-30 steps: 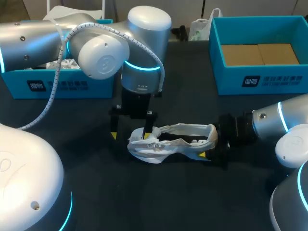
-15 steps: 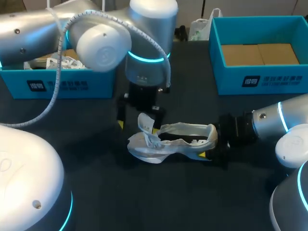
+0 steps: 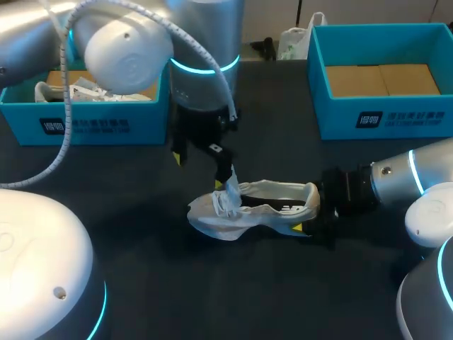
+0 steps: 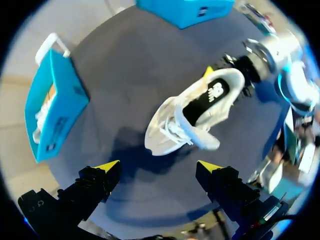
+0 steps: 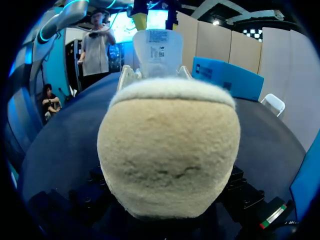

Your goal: Take the shoe out of the shoebox, open the shoe tongue, remove and reinsert the insole, then place the shoe into the shoebox

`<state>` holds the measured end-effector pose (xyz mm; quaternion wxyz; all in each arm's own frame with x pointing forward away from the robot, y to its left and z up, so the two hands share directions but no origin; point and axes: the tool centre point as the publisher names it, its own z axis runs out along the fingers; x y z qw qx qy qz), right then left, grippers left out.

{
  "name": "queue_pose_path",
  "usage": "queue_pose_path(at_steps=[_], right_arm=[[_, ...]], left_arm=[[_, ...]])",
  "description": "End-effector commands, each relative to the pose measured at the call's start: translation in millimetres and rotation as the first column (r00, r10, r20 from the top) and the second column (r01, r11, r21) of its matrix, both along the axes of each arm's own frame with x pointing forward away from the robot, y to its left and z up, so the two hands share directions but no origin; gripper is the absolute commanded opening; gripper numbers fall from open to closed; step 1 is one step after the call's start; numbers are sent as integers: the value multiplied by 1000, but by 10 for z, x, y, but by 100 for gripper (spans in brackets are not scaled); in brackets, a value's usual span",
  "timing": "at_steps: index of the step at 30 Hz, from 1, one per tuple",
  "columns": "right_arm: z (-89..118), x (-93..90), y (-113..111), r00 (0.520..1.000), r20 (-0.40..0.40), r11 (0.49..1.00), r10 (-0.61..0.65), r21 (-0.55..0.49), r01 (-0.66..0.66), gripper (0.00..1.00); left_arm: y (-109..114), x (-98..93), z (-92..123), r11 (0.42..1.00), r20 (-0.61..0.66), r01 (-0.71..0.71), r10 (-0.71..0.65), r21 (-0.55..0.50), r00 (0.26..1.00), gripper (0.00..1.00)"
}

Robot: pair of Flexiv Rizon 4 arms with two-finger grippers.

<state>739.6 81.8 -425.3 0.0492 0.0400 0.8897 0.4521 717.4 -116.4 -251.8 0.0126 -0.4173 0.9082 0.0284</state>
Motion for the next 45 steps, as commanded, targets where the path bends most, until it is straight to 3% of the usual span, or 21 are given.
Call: queue_pose_path(at_steps=[1, 2, 7, 8, 10, 17, 38, 43, 45], right_arm=[[-40, -11, 51, 1000, 0, 1000, -3, -7, 3, 0], [-40, -11, 51, 1000, 0, 1000, -3, -7, 3, 0], [-40, -11, 51, 1000, 0, 1000, -3, -7, 3, 0], [-40, -11, 51, 1000, 0, 1000, -3, -7, 3, 0], [-40, -11, 51, 1000, 0, 1000, -3, -7, 3, 0], [-40, -11, 51, 1000, 0, 1000, -3, -7, 3, 0], [-40, -11, 51, 1000, 0, 1000, -3, -7, 3, 0], [-40, -11, 51, 1000, 0, 1000, -3, -7, 3, 0], [-40, -11, 51, 1000, 0, 1000, -3, -7, 3, 0]], left_arm=[[-7, -22, 177, 589, 151, 807, -795, -43, 588, 100], [-52, -22, 221, 544, 159, 837, -823, -58, 546, 100], [-308, -29, 374, 490, 165, 863, -848, -122, 504, 100], [-354, -31, 393, 481, 169, 868, -851, -126, 497, 70], [-450, -43, 427, 443, 168, 885, -870, -144, 463, 0], [-817, 3, 469, 362, 143, 911, -909, -197, 392, 0], [-817, 3, 469, 362, 143, 911, -909, -197, 392, 0], [-916, -12, 307, 260, 137, 944, -947, -202, 291, 0], [-965, -3, 256, 244, 145, 946, -949, -215, 278, 0]])
